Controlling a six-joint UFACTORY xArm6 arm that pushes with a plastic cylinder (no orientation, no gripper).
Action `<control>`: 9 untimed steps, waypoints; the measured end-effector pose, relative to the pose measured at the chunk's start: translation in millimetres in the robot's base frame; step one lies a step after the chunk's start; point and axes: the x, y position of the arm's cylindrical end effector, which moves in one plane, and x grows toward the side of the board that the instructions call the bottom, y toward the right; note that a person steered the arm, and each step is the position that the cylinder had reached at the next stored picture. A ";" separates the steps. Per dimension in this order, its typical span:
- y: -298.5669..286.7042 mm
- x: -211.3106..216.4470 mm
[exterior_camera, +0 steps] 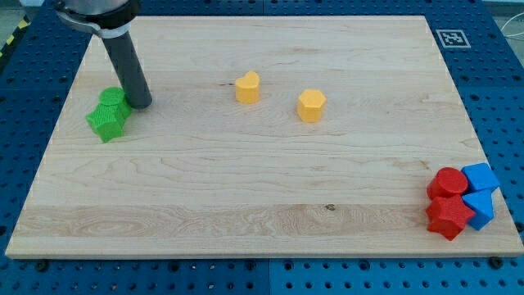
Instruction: Slide yellow heart towards green star
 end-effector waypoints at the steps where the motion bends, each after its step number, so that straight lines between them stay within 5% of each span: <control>1: 1.7 -6.9; 3: 75.4 -88.6; 5: 219.8 -86.4; 9: 149.1 -18.5</control>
